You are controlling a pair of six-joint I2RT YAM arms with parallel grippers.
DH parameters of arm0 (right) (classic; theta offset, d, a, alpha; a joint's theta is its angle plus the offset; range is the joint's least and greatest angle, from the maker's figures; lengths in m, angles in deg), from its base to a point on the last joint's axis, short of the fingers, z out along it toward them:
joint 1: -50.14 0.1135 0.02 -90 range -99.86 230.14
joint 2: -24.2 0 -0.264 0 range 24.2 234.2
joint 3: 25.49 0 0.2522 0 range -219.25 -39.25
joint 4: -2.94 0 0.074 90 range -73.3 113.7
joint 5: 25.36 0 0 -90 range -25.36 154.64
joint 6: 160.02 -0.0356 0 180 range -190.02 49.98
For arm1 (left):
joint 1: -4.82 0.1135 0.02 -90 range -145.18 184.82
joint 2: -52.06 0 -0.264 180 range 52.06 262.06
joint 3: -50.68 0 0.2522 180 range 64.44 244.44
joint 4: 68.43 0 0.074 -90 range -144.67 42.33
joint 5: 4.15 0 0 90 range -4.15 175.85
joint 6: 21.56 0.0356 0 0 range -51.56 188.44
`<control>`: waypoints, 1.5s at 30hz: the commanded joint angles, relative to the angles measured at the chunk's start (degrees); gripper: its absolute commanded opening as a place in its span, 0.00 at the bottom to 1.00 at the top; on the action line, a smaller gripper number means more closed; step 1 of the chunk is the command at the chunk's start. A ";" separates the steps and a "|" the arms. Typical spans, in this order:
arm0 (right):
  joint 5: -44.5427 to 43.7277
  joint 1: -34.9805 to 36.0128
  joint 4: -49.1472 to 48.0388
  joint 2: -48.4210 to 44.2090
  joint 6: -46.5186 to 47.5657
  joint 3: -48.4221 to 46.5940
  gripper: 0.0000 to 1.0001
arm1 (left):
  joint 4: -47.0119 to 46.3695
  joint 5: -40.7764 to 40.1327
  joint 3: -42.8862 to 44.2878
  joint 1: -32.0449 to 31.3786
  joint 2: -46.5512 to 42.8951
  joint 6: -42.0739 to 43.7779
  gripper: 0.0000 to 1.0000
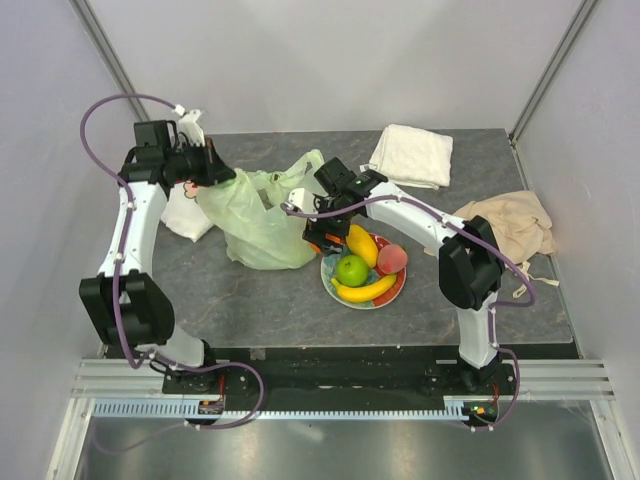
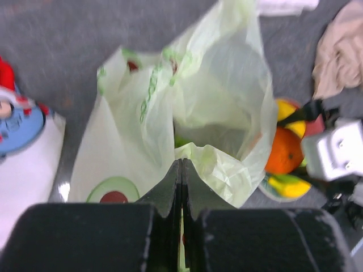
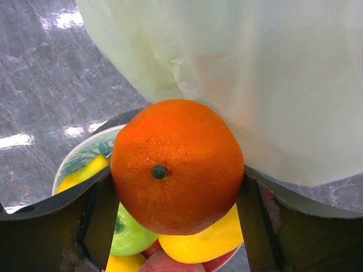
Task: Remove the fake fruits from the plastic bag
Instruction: Place the fake fruit on the plate.
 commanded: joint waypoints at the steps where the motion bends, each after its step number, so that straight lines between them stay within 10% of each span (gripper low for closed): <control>1: -0.99 -0.93 2.55 2.62 2.87 -5.12 0.38 | -8.01 5.92 13.32 -0.31 9.03 -10.13 0.02; 45: -0.73 1.96 10.99 9.32 12.37 -6.27 0.52 | -9.15 3.29 6.86 -0.40 4.58 -5.84 0.02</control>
